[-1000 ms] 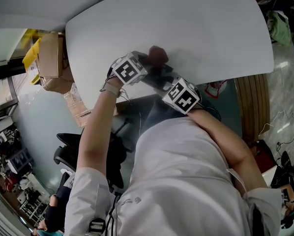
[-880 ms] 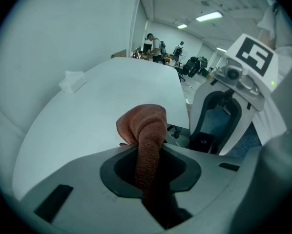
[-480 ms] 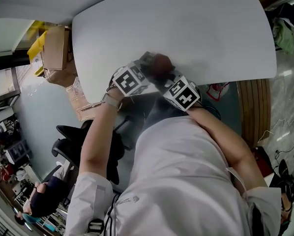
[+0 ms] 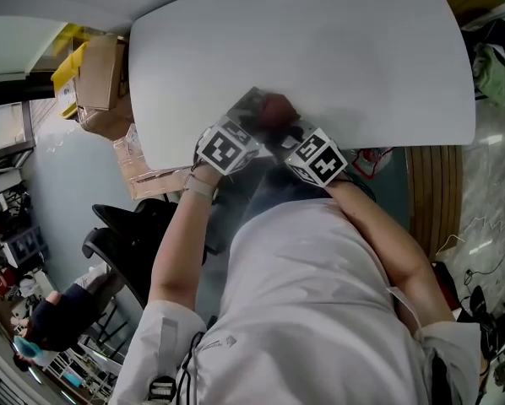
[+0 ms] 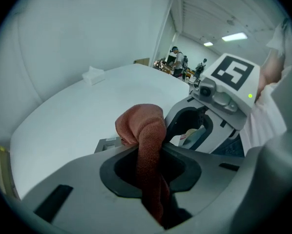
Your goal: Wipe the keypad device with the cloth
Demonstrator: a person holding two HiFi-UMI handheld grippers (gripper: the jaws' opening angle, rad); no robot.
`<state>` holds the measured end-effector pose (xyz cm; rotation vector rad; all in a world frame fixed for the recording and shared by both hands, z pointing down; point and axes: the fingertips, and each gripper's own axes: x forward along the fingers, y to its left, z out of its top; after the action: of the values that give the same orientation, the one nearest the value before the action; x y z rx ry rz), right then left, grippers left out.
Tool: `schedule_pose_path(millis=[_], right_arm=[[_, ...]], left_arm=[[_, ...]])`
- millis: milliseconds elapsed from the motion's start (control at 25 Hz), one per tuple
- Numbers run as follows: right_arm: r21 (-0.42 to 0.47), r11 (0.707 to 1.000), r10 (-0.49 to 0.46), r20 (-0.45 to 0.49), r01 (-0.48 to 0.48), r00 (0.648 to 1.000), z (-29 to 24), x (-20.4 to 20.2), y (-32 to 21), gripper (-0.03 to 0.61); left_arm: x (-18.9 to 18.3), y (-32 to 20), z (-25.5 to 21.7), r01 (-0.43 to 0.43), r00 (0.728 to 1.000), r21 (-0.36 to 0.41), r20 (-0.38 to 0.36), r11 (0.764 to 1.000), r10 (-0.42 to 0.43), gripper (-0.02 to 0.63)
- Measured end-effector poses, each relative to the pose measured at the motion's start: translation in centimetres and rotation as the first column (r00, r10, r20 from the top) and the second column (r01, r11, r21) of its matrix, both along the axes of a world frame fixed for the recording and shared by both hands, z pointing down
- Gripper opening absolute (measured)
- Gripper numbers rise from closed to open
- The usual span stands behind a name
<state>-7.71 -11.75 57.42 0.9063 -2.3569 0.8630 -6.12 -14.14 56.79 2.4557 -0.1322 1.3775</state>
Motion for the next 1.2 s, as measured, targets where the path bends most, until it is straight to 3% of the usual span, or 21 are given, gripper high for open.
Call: schedule_pose_path(millis=[200,440,640,840,960,1200], right_arm=[[-0.001,0.998,-0.060,0.092,0.060,0.994,-0.3,1.1,0.5,0.190],[0.021,0.992,-0.126,0.121,0.125,0.985,-0.6,3.8,0.6,0.195],[0.045,0.971,-0.231,-0.060,0.233,0.971,1.6,6.8,-0.9,0.195],[0.001,0.900,-0.420,-0.267,0.437,0.867,5.3,7.3,-0.8,0.195],[-0.033,0.875,-0.471,-0.291,0.483,0.833,6.5,7.0,-0.5,0.195],[-0.064,0.891,-0.451,-0.247,0.450,0.858,7.9,5.9,-0.1,0.195]], left_arm=[[-0.2,-1.0,-0.3,0.122,0.990,-0.031,-0.069,0.992,-0.124,0.087],[-1.3,-2.0,-1.4,0.345,0.924,-0.052,-0.154,0.937,-0.349,0.089],[-2.6,-2.5,-2.5,0.470,0.864,-0.048,-0.178,0.881,-0.471,0.091],[-4.2,-2.6,-2.3,0.563,0.808,-0.053,-0.172,0.825,-0.563,0.091],[-4.7,-2.8,-2.1,0.599,0.780,-0.063,-0.178,0.798,-0.600,0.092],[-5.0,-3.6,-1.6,0.616,0.754,-0.094,-0.220,0.782,-0.619,0.092]])
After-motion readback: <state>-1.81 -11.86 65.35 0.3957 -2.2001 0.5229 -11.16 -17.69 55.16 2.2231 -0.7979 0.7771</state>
